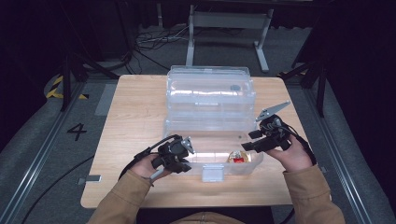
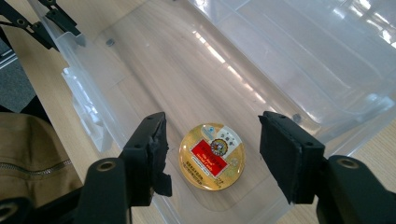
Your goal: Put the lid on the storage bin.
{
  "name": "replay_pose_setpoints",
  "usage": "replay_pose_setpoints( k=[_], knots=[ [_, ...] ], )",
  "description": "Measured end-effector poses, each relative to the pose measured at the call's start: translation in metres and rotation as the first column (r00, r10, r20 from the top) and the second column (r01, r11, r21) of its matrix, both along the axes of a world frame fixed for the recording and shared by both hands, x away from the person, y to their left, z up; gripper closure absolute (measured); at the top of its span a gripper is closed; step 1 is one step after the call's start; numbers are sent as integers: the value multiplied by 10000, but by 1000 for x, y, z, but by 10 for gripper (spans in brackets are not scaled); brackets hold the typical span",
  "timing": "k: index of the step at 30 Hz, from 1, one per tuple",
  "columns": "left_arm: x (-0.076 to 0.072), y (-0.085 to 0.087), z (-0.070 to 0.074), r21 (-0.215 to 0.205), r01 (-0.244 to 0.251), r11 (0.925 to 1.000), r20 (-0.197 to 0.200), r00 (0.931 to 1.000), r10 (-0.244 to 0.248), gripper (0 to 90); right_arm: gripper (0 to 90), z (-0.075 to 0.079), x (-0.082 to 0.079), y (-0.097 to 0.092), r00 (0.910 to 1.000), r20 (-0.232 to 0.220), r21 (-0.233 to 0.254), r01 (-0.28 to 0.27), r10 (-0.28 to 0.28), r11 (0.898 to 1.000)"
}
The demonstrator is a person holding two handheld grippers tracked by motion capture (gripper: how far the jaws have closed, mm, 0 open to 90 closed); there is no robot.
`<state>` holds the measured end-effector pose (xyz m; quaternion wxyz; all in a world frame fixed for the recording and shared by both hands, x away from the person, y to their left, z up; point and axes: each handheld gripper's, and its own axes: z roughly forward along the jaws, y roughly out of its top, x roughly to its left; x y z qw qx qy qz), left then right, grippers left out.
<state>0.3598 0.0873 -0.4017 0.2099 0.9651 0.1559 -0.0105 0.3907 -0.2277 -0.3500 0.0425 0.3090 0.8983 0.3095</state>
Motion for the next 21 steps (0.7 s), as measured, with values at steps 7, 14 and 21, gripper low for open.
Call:
replay_pose_setpoints(
  k=[7, 14, 21],
  knots=[
    [-2, 1, 0, -11, 159, 9999, 296, 9994, -158, 791, 436, 2, -1, 0, 10000, 65, 42, -59, 59, 10000],
    [-4, 1, -1, -81, 214, 9997, 537, 9983, -209, 795, 417, 11, -3, 3, 9998, 119, 430, -166, 161, 9989],
    [-5, 2, -2, -165, 60, 9998, 501, 9987, -51, 792, 392, 17, 0, 7, 9991, 136, 701, -398, 389, 9967]
  ],
)
